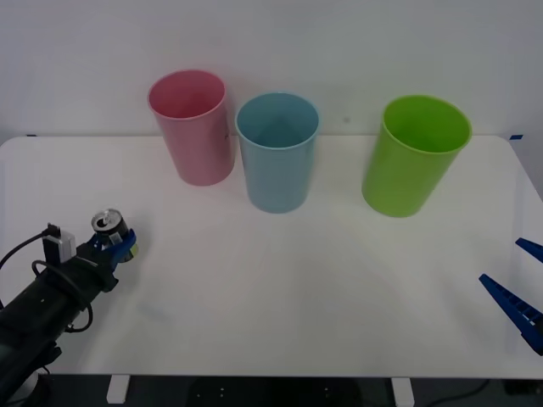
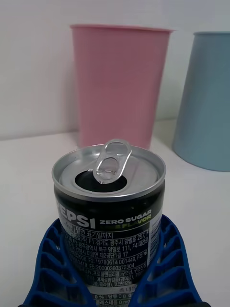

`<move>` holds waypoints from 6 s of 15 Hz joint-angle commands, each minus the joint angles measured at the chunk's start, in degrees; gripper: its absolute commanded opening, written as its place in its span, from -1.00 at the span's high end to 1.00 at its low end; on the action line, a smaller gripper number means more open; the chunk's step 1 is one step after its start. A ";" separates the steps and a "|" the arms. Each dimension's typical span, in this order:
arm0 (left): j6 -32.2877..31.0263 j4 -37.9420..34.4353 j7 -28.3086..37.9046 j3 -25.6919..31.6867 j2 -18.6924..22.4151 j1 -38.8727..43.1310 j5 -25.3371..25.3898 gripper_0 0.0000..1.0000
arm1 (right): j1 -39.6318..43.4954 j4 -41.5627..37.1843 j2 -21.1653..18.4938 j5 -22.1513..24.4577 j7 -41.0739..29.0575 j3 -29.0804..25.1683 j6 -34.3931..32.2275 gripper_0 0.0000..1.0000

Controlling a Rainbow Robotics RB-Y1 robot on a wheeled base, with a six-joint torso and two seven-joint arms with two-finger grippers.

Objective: Grasp the object on the table and drop it into the matching bin: aluminum can to the light blue bin, PET bottle to the pink bin.

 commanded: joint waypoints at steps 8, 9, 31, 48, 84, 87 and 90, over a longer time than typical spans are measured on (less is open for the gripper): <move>-0.23 -9.11 4.28 -0.95 0.03 1.94 2.16 1.00 | 0.00 0.00 0.00 0.00 0.00 0.00 0.00 -1.00; -0.58 -10.60 5.69 -1.04 0.03 2.29 2.51 1.00 | 0.00 0.00 0.00 0.00 0.00 0.00 0.00 -1.00; 1.09 -23.26 27.57 -3.24 0.03 -9.31 -2.15 1.00 | 0.00 0.00 0.00 0.00 0.00 0.00 0.00 -1.00; 8.56 -11.92 34.69 -9.57 -8.94 -28.30 -24.21 1.00 | 0.00 0.00 0.00 0.00 0.00 0.00 0.00 -1.00; 12.52 0.38 35.92 -14.05 -11.92 -41.04 -39.33 -1.00 | 0.00 0.00 0.00 0.00 0.00 0.00 0.00 -1.00; 12.69 0.38 36.19 -14.05 -11.84 -41.04 -39.06 -1.00 | 0.00 0.00 0.00 0.00 0.00 0.00 0.00 -1.00; 12.69 0.47 36.28 -13.78 -11.84 -41.04 -38.80 -1.00 | 0.00 0.00 0.00 0.00 0.00 0.00 0.00 -1.00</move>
